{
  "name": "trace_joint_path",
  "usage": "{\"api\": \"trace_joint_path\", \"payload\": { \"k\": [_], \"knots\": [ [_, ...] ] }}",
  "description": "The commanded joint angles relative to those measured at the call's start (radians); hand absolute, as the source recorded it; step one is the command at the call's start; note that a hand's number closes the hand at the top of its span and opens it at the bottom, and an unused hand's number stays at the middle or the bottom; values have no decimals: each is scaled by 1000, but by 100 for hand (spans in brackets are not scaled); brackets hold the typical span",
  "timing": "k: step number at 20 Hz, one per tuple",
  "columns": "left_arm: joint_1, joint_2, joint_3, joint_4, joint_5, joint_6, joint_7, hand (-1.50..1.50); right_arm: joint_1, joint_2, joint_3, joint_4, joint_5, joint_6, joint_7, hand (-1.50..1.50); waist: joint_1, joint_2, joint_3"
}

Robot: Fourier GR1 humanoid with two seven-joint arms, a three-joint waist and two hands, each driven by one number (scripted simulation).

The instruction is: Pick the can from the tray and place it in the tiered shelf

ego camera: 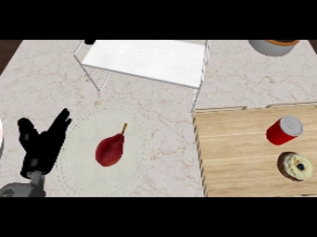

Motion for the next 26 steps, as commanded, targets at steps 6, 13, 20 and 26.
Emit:
{"api": "trace_joint_path", "payload": {
  "k": [6,13,20,26],
  "knots": [
    [-32,-20,21,38,-3,-28,36,0,-132,93,143,40,141,53,214,-150,-4,4,-2],
    [-15,-49,34,66,-44,-29,-10,0,-88,204,213,-42,294,53,316,-150,-13,2,-2],
    [3,-53,62,-11,-46,-27,54,0,-71,305,222,2,477,36,302,-150,-8,2,-2],
    [-9,-54,77,10,-57,-76,69,0,1,379,201,-73,557,41,324,-150,-12,2,-2]
  ]
}}
